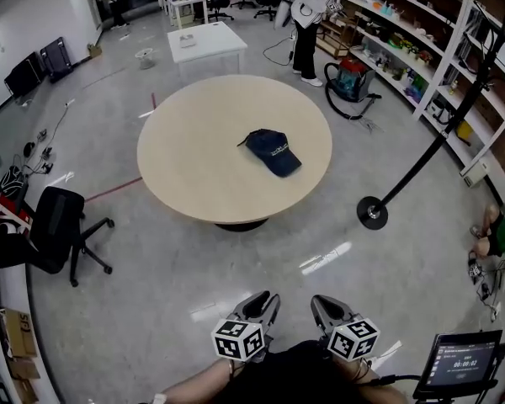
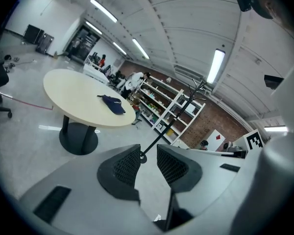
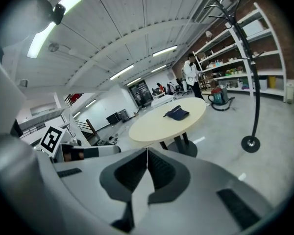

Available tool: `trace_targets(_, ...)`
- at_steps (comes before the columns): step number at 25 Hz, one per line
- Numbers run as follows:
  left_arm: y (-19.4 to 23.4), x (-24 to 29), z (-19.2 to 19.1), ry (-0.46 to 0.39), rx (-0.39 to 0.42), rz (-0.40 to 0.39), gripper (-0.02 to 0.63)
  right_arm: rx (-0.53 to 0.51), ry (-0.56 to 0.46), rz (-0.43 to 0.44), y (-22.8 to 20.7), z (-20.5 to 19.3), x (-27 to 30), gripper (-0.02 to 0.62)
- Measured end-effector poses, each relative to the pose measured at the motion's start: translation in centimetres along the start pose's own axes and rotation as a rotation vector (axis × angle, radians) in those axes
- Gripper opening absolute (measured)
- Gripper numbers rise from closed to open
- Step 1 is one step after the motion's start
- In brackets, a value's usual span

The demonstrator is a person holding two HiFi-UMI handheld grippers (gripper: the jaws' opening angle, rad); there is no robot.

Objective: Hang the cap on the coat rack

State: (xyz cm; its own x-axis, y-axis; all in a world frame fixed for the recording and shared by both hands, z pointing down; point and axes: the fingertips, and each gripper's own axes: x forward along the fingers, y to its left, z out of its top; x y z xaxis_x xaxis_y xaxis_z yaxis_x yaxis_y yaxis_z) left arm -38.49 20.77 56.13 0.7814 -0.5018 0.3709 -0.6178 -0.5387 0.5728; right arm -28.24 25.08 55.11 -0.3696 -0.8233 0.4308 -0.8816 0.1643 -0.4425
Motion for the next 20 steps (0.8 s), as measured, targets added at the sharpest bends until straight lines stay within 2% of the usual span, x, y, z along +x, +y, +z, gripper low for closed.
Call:
trace_targets(6, 1.4, 0.4, 0.6, 0.015, -0.007, -0.014, 0.110, -0.006, 0.028, -0.007, 0.5, 0.1, 1.7, 0.005)
trace_targets(11, 1.5, 1.8, 0.8, 0.036, 0.012, -0.008, 0.110, 0.036, 0.044, 0.007, -0.8, 0.0, 2.7, 0.005)
trace_targets(20, 1.4, 6.0, 4.5, 0.002, 0.048, 0.086, 0.110, 0.020, 0.038, 0.117, -4.7, 4.7, 6.3, 0.005)
